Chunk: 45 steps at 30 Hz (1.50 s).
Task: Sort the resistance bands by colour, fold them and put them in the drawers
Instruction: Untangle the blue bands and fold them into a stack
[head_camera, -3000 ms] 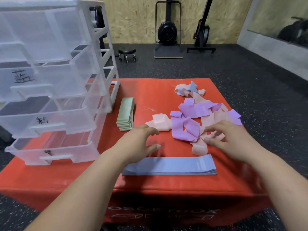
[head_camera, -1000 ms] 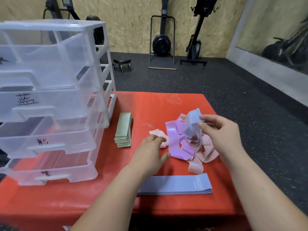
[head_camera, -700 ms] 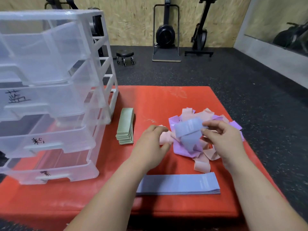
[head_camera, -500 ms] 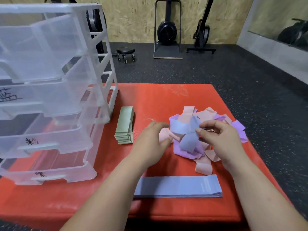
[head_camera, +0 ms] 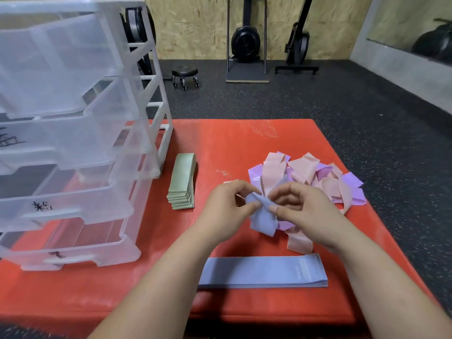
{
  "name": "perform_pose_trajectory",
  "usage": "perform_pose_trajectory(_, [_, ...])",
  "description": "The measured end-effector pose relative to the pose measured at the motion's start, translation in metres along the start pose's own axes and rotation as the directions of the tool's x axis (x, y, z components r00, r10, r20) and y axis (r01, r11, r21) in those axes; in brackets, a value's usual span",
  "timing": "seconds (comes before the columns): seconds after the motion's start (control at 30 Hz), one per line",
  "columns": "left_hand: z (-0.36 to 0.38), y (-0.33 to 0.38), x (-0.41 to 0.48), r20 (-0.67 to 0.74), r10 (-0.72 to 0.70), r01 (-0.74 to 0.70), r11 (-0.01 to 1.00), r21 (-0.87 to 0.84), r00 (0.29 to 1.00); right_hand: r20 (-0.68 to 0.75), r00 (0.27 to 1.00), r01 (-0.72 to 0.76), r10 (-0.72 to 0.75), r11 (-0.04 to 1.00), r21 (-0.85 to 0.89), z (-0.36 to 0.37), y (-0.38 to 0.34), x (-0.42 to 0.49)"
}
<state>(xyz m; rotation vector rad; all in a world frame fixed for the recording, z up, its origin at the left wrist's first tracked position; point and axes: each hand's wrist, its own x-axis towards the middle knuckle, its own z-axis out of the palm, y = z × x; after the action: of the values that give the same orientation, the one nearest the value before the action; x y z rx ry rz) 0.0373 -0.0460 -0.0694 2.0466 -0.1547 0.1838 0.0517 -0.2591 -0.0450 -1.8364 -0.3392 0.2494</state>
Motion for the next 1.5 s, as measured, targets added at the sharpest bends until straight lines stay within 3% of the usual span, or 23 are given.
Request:
perform_pose_trajectory(0.07, [-0.004, -0.009, -0.003, 0.032, -0.021, 0.017, 0.995, 0.099, 0.999, -0.106, 0.993, 0.018, -0.046, 0.967, -0.256, -0.005, 0.012, 0.007])
perform_pose_trajectory(0.13, [-0.007, -0.015, -0.006, 0.073, -0.052, 0.040, 0.986, 0.162, 0.996, -0.174, 0.973, 0.027, -0.148, 0.831, -0.556, -0.012, 0.028, 0.017])
perform_pose_trajectory(0.2, [-0.008, -0.019, -0.008, 0.102, -0.056, 0.034, 0.977, 0.212, 0.993, -0.121, 0.977, 0.032, -0.177, 0.678, -0.734, -0.011, 0.043, 0.028])
perform_pose_trajectory(0.4, [-0.012, -0.026, -0.015, 0.136, -0.031, -0.022, 0.928, 0.372, 0.990, -0.038, 0.987, 0.049, -0.155, 0.522, -0.852, 0.012, 0.057, 0.052])
perform_pose_trajectory(0.5, [-0.013, -0.026, -0.017, 0.126, -0.019, -0.034, 0.914, 0.404, 0.992, -0.168, 0.984, -0.110, -0.061, 0.529, -0.841, 0.015, 0.059, 0.060])
perform_pose_trajectory(0.63, [-0.012, -0.027, -0.015, 0.127, -0.022, -0.035, 0.901, 0.432, 0.992, -0.268, 0.962, -0.220, -0.050, 0.436, -0.872, 0.018, 0.062, 0.065])
perform_pose_trajectory(0.73, [-0.013, -0.029, -0.013, 0.121, -0.032, -0.025, 0.897, 0.441, 0.992, -0.288, 0.952, -0.215, -0.103, 0.447, -0.869, 0.017, 0.060, 0.065])
perform_pose_trajectory(0.77, [-0.013, -0.029, -0.012, 0.118, -0.032, -0.023, 0.897, 0.442, 0.993, -0.325, 0.937, -0.224, -0.126, 0.495, -0.839, 0.014, 0.060, 0.065])
perform_pose_trajectory(0.87, [-0.016, -0.032, -0.010, 0.091, -0.017, -0.026, 0.891, 0.453, 0.996, -0.474, 0.870, -0.201, -0.133, 0.783, -0.589, -0.003, 0.046, 0.064])
perform_pose_trajectory(0.93, [-0.019, -0.033, -0.009, 0.057, -0.003, -0.024, 0.889, 0.457, 0.998, -0.607, 0.785, -0.182, -0.127, 0.888, -0.422, -0.020, 0.030, 0.062])
perform_pose_trajectory(1.03, [-0.021, -0.033, -0.007, 0.006, 0.008, -0.010, 0.891, 0.454, 1.000, -0.741, 0.654, -0.230, -0.152, 0.893, -0.387, -0.053, 0.018, 0.048])
perform_pose_trajectory(1.1, [-0.022, -0.033, -0.005, -0.036, 0.011, 0.005, 0.909, 0.416, 0.999, -0.676, 0.725, -0.325, -0.132, 0.799, -0.505, -0.067, 0.023, 0.040])
perform_pose_trajectory(1.17, [-0.024, -0.033, -0.004, -0.074, 0.034, -0.006, 0.935, 0.353, 0.997, -0.556, 0.831, -0.388, -0.010, 0.705, -0.593, -0.068, 0.028, 0.034])
perform_pose_trajectory(1.23, [-0.026, -0.029, -0.003, -0.099, 0.045, -0.018, 0.966, 0.259, 0.994, -0.477, 0.879, -0.366, 0.004, 0.646, -0.669, -0.062, 0.028, 0.029])
perform_pose_trajectory(1.3, [-0.027, -0.023, -0.002, -0.103, 0.031, -0.014, 0.987, 0.160, 0.994, -0.441, 0.882, -0.237, -0.164, 0.655, -0.718, -0.053, 0.023, 0.024])
perform_pose_trajectory(1.37, [-0.027, -0.018, -0.002, -0.090, 0.026, -0.018, 0.996, 0.091, 0.996, -0.385, 0.874, -0.019, -0.297, 0.770, -0.637, -0.036, 0.008, 0.015])
perform_pose_trajectory(1.43, [-0.025, -0.012, -0.005, -0.070, 0.032, -0.028, 0.998, 0.051, 0.997, -0.241, 0.919, 0.163, -0.313, 0.856, -0.490, -0.014, -0.009, 0.006])
perform_pose_trajectory(1.5, [-0.024, -0.006, -0.008, -0.056, 0.030, -0.029, 0.999, 0.022, 0.998, -0.072, 0.941, 0.262, -0.331, 0.846, -0.465, 0.006, -0.015, -0.003])
